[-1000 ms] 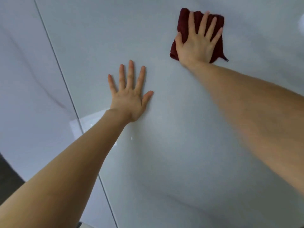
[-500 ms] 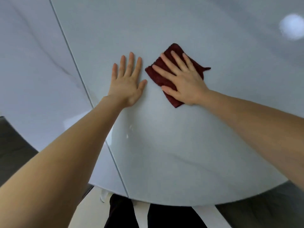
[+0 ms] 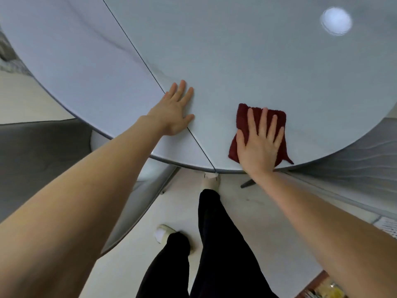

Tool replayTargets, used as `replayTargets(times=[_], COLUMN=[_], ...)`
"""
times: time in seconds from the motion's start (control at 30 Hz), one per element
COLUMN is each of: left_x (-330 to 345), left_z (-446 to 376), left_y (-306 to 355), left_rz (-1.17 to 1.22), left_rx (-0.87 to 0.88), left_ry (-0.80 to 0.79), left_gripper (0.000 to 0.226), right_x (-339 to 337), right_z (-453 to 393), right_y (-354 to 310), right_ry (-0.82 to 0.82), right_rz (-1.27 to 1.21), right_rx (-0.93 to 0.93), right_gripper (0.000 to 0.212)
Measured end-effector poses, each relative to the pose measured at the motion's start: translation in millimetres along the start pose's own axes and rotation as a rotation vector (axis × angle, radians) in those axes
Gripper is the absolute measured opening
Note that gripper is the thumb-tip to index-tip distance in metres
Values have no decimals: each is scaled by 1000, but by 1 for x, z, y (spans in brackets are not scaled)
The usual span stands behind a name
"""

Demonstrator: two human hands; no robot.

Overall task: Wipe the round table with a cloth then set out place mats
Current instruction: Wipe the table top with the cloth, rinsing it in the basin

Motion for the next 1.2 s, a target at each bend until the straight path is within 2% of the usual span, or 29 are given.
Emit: replayTargets(times=[0.1,0.2,0.37,0.5,0.67,0.77,0.9,1.0,1.1,1.2], left_x=[8,8,-25,-55,-92,-100,-104,-107,-117,-133], left_z=[16,23,-2,-49,-127,-148,-159,-162,-181,-211], left_y=[2,-2,-45,-76,-91,-93,-90,-91,-100,-104], left_rz=[-18,-38,-45,-40,-116,-210,-199,-225,-272,-271], left_rx=[37,73,-37,-137,-147,-137,-111,-86,-23,-22], left_ry=[-5,27,163,178,190,225,232,243,243,271], left_gripper=[68,64,65,71,75,79,82,78,76,74], right_x=[10,12,7,4,-3,-12,-24,-36,-36,-28], right_z=[38,38,-21,-81,-190,-258,-361,-426,-447,-441], right_y=[-37,-73,-100,-112,-143,-155,-187,-224,-259,-273], right_ry=[-29,-54,4,27,12,14,31,35,25,7], right_rz=[-102,-170,-145,-134,-120,-103,-61,-9,65,89], right_rx=[327,479,426,431,365,336,167,-88,-378,-577], right_gripper=[64,67,68,70,71,70,69,65,62,59])
Point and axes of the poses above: each hand's wrist, its own z-axis away from the middle knuckle, its own x-axis out of the palm, y = z × x, the point moved 8 cm from there along -z, towards the middle knuckle, and after that the axes turned 1 degree about -y, right-handed, at the moved point
